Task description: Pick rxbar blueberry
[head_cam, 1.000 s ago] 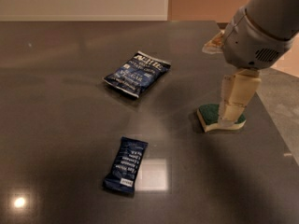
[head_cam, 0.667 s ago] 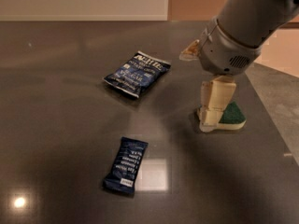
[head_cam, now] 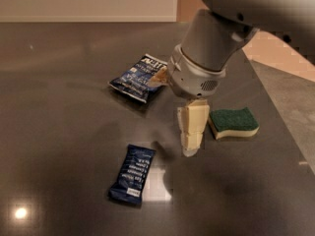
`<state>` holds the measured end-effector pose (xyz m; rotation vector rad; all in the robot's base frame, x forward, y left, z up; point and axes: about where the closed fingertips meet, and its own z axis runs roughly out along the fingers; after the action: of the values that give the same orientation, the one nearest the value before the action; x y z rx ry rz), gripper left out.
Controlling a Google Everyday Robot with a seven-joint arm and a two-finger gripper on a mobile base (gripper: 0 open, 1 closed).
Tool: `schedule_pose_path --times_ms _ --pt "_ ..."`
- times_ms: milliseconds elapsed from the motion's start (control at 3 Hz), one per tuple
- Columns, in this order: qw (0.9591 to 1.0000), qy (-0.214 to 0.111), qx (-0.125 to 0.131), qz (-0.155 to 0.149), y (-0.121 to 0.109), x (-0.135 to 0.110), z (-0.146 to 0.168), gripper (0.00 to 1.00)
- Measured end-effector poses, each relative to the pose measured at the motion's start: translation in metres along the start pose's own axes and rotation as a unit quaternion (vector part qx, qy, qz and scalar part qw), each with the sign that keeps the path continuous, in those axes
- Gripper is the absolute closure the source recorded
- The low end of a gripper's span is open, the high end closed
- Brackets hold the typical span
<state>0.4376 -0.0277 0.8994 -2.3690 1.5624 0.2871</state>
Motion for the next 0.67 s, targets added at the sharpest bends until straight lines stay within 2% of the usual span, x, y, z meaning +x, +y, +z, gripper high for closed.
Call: schedule_pose_path --times_ms 333,667 --pt "0.998 -0.01 -0.033 -0.054 0.004 -0.019 0.028 0.0" --pt "0.9931 -0.018 -0.061 -0.099 0.009 -0.032 0.052 0.0"
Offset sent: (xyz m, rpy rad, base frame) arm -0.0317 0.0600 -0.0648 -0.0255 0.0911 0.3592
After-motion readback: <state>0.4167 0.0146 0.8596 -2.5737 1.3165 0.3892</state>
